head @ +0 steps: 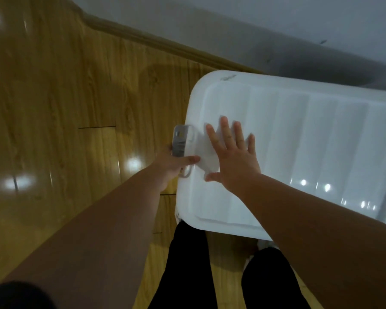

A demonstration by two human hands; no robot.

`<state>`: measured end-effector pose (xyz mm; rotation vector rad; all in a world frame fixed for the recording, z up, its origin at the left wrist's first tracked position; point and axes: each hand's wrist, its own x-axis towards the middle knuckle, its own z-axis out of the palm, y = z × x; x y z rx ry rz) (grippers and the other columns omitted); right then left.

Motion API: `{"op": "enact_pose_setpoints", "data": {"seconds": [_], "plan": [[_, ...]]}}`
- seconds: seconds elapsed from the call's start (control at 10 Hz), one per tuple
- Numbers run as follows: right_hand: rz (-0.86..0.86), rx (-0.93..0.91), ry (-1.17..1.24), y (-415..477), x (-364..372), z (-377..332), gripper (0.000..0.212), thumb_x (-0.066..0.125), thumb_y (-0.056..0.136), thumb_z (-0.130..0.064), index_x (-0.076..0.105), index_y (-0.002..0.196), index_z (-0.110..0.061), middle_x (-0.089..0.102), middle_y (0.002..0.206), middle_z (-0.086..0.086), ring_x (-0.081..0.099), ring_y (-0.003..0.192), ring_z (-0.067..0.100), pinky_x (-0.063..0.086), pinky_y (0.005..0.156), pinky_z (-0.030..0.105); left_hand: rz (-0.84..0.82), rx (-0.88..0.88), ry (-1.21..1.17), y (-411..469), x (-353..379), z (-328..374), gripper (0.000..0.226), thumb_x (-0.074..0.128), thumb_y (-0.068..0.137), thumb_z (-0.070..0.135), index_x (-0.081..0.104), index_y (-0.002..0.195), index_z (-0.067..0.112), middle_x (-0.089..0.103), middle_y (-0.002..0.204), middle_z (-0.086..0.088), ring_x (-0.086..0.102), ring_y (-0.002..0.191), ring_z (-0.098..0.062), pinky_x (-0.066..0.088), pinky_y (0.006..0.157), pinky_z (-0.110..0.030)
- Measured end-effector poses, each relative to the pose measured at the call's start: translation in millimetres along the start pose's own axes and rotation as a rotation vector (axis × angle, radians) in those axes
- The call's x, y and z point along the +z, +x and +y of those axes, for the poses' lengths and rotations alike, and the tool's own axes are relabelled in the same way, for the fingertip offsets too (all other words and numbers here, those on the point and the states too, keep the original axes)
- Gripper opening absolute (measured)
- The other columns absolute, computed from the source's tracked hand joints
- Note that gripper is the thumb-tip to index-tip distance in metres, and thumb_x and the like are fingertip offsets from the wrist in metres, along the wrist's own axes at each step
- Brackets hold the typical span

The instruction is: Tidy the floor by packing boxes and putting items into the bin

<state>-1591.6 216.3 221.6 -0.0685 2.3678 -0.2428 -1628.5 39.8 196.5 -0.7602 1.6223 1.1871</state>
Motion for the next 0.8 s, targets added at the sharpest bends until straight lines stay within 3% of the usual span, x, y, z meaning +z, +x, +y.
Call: {"op": "enact_pose_setpoints", "data": {"seconds": [0.1,0.2,0.3,0.5,0.6,0.7,0.8], "plan": [[-0.003,0.007,-0.005,3.5,0.1,-2.7,0.127,0.066,0.077,-0.064,-0.037,0.143,-0.030,-0.040,0.153,0.008,-0.031,0.141,0.037,0.000,0.117,0.061,0.139,0.142,-0.020,-2.0,10.0,-7.3,0.062,0.085,0.072,0.027,0.050,0.123,0.020,0.063,0.110,0.002,0.064,0.096,-0.017,0.058,0.071,-0.030],[-0.004,0.024,-0.008,5.7,0.8,-5.3,0.128,0.065,0.077,-0.065,-0.039,0.142,-0.030,-0.043,0.152,0.008,-0.034,0.139,0.036,0.001,0.117,0.061,0.311,0.290,0.186,-9.6,28.0,-14.7,0.035,0.070,0.087,0.032,0.042,0.110,0.030,0.054,0.094,0.020,0.055,0.080,0.002,0.041,0.056,-0.012],[-0.003,0.028,-0.018,5.5,3.5,-5.6,0.127,0.063,0.076,-0.068,-0.039,0.142,-0.030,-0.042,0.152,0.008,-0.032,0.140,0.037,0.002,0.117,0.061,0.440,0.358,0.384,-15.4,45.4,-21.2,0.018,0.053,0.098,0.033,0.038,0.108,0.032,0.046,0.084,0.024,0.049,0.069,0.004,0.032,0.050,-0.010],[0.023,0.023,-0.017,6.0,7.2,-3.9,0.127,0.063,0.076,-0.068,-0.039,0.142,-0.029,-0.041,0.153,0.009,-0.031,0.141,0.038,0.002,0.117,0.062,0.564,0.389,0.545,-12.5,59.4,-29.2,0.014,0.039,0.102,0.029,0.042,0.113,0.021,0.057,0.091,0.003,0.058,0.077,-0.015,0.032,0.050,-0.016],[0.022,0.020,-0.026,5.0,6.0,-4.4,0.126,0.062,0.077,-0.068,-0.038,0.143,-0.029,-0.041,0.153,0.009,-0.030,0.141,0.038,0.001,0.117,0.062,0.566,0.382,0.558,-13.7,57.7,-28.6,0.010,0.039,0.103,0.031,0.040,0.110,0.024,0.054,0.083,0.008,0.056,0.070,-0.012,0.035,0.048,-0.018],[0.030,0.015,-0.023,3.5,3.1,-2.6,0.124,0.062,0.078,-0.068,-0.036,0.145,-0.028,-0.039,0.154,0.009,-0.028,0.142,0.038,0.001,0.117,0.061,0.523,0.419,0.526,-17.0,52.1,-30.8,0.009,0.042,0.102,0.033,0.040,0.109,0.027,0.056,0.090,0.010,0.058,0.076,-0.011,0.043,0.057,-0.021],[0.059,-0.006,0.127,-3.4,-3.5,2.2,0.116,0.063,0.082,-0.061,-0.022,0.151,-0.026,-0.025,0.160,0.007,-0.019,0.147,0.034,0.004,0.119,0.058,0.560,0.431,0.516,-23.9,54.7,-23.7,0.020,0.048,0.100,0.035,0.045,0.118,0.026,0.058,0.104,0.009,0.061,0.096,-0.016,0.045,0.070,-0.019]]}}
